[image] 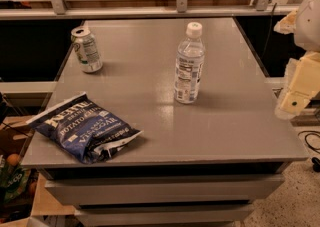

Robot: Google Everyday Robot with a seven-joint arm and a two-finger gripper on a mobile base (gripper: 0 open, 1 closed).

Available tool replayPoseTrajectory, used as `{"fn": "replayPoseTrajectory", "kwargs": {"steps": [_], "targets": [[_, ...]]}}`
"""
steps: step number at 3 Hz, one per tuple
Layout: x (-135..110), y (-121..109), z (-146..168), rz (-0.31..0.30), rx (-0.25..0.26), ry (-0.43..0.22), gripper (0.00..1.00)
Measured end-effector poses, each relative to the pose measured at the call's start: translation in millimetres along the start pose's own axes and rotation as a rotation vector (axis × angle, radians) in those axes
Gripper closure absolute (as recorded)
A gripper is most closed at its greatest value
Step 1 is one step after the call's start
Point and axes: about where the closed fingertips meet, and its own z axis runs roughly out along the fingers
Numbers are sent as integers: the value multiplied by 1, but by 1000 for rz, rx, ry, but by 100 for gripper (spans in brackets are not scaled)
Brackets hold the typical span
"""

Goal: Move blue plastic bottle near 7up can

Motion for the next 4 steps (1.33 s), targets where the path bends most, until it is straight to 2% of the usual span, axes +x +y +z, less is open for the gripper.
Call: {"fn": "replayPoseTrajectory", "kwargs": {"steps": [1,2,3,4], "targets": [[-2,-1,-1,5,14,-1,0],[-11,-10,10,15,18,-78,0],[-18,-24,28,19,15,-207,0],[-26,-37,47,22,4,-367,0]]}}
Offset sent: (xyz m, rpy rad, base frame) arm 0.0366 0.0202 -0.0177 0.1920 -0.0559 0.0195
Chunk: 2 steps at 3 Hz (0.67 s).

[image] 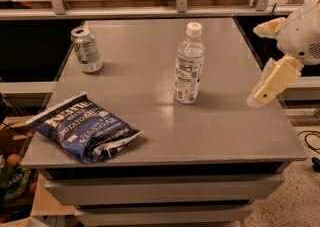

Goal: Move blue plastic bottle near 7up can

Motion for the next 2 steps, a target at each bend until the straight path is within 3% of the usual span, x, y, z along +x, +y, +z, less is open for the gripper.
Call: {"fn": "replayPoseTrajectory", "kwargs": {"steps": [2], "targets": [[-19,-10,31,-9,-41,-269,0]]}}
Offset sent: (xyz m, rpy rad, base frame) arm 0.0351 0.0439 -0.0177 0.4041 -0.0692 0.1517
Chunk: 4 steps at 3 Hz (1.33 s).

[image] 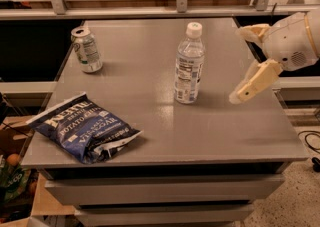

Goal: Move blue plastic bottle near 7up can

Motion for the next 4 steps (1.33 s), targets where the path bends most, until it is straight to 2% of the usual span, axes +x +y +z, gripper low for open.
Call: {"fn": "replayPoseTrajectory", "kwargs": {"steps": [1,3,4], "targets": [[-7,-3,25,28,-47,-107,0],[-26,-4,75,79,-176,-294,0],[-42,0,92,79,-230,-368,19]]}}
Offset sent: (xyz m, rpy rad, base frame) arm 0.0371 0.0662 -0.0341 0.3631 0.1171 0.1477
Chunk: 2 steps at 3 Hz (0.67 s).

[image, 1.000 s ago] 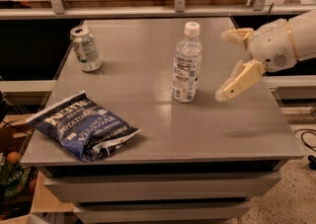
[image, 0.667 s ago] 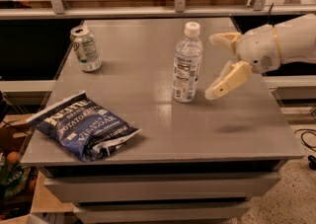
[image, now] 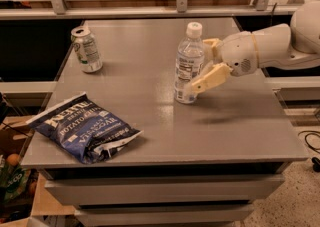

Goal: Move blue plastic bottle near 7up can

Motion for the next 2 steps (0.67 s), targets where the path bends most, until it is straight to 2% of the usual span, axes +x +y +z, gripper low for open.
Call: {"fn": "replayPoseTrajectory", "kwargs": {"steps": [2], "targets": [[-28,6,16,-44,-67,-72,65]]}}
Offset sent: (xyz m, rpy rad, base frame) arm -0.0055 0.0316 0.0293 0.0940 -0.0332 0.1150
